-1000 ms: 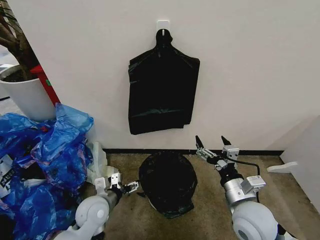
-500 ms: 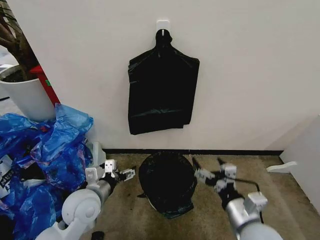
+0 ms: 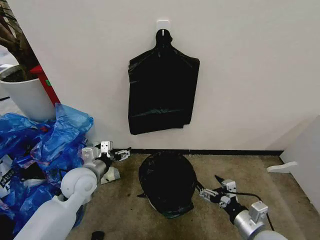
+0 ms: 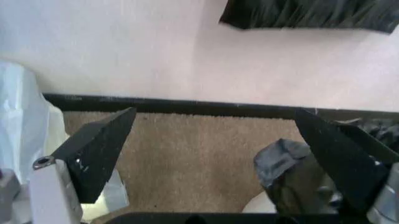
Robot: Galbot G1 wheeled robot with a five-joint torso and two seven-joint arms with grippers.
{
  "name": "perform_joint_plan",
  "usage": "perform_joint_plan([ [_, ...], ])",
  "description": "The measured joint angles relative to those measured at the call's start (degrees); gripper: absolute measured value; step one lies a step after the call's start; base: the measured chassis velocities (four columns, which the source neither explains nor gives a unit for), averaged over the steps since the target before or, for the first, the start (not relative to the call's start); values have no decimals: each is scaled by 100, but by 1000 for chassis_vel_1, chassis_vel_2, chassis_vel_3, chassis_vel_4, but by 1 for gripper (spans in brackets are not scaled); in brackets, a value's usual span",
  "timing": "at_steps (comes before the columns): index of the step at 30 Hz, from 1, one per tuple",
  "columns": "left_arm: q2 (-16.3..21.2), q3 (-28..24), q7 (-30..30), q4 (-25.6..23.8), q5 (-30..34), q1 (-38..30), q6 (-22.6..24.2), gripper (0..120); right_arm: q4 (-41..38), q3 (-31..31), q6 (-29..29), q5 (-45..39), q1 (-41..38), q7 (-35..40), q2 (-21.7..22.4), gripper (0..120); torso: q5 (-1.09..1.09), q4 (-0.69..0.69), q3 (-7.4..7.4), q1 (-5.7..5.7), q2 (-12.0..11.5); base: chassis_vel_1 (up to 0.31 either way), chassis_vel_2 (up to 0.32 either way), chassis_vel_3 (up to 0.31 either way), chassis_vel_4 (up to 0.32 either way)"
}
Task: Place the garbage bag over the trash bin.
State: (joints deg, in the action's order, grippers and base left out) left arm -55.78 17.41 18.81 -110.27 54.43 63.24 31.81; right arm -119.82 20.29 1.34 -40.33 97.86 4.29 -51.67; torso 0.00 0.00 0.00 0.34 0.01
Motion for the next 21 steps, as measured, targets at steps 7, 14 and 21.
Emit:
perform_joint_plan([
  [7,-246,-49,-139,969,-286,-619,-94,100,597,35,-157,353,79,-649,47,100,0,-2,0,0,0,0,0,0,0],
  [14,-399,-162,-114,1540,-286,-1173,-93,100,1178,-349,-235,499,-264,-1368,120,100,1,-2,0,0,0,0,0,0,0],
  [21,-537,-364,-614,2190,-204,-1736,8,100,1854,-686,-473,447,-809,-2024,70,100,1,-1,1,1,0,0,0,0,0],
])
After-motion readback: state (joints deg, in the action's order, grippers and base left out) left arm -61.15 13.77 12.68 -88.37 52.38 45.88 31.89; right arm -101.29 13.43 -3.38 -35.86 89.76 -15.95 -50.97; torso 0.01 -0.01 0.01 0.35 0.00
